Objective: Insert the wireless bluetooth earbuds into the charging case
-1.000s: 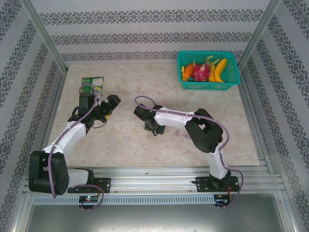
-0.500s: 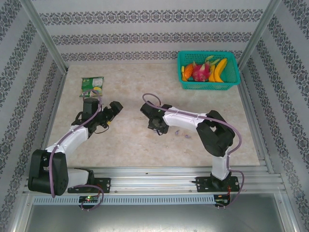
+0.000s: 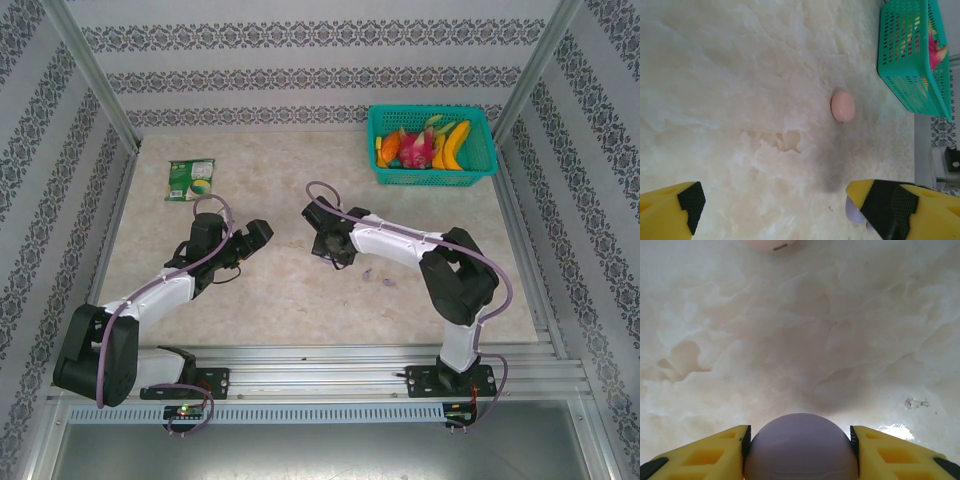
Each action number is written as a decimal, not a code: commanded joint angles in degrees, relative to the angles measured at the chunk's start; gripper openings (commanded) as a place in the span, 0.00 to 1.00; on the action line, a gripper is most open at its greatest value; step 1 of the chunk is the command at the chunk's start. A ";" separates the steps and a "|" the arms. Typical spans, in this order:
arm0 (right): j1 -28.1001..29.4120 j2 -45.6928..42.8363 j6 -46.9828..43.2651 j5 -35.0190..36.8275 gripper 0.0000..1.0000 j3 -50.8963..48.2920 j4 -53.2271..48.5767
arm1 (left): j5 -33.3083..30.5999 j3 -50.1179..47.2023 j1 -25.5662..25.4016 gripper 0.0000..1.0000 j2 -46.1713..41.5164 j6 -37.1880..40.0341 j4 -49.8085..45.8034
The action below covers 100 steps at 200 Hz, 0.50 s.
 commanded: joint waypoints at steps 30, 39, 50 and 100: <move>-0.35 4.09 -4.03 2.51 0.47 -1.89 -2.12 | -2.84 1.78 -0.88 0.98 0.83 1.39 1.62; -0.40 4.44 -3.93 2.51 0.47 -2.19 -2.14 | -2.73 2.13 -0.86 0.98 1.20 1.41 1.67; -0.28 4.71 -3.68 2.69 0.47 -2.59 -2.12 | -2.54 2.64 -0.92 0.98 1.64 1.52 1.70; 1.01 4.53 -2.02 3.42 0.60 -3.53 -2.82 | -2.09 3.57 -1.06 0.98 3.17 1.18 3.24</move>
